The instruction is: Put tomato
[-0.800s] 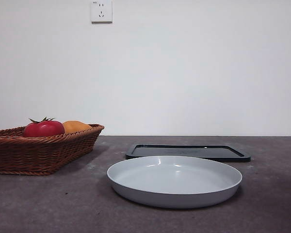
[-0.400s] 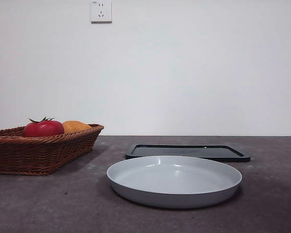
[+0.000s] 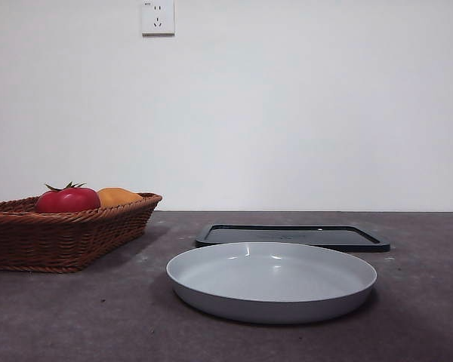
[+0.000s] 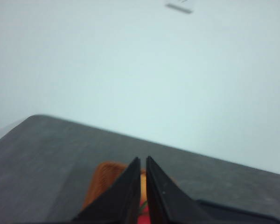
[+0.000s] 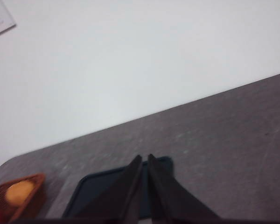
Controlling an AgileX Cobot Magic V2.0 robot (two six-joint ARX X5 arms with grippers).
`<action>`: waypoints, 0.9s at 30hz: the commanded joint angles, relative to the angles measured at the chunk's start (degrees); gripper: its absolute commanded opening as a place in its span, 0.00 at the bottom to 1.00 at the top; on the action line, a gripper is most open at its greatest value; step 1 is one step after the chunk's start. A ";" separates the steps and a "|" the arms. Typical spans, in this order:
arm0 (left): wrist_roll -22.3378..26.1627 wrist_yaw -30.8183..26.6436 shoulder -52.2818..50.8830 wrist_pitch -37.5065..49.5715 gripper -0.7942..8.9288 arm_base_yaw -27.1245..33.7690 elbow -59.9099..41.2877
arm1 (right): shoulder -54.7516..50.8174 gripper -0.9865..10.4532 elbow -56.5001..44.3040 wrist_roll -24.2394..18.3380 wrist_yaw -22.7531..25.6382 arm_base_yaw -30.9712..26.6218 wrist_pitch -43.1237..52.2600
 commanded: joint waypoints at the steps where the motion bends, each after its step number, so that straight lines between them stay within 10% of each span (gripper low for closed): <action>1: -0.55 3.63 5.35 -1.64 0.10 0.04 6.01 | 5.18 0.10 5.79 0.83 -3.43 0.28 -2.36; 9: -0.90 16.24 18.75 -12.02 0.10 -1.22 17.99 | 20.63 0.10 19.34 -3.96 -12.09 3.37 -12.24; 27: -0.66 27.19 35.04 -17.27 0.11 -15.54 22.49 | 37.79 0.10 26.88 -8.70 -9.84 22.12 -20.55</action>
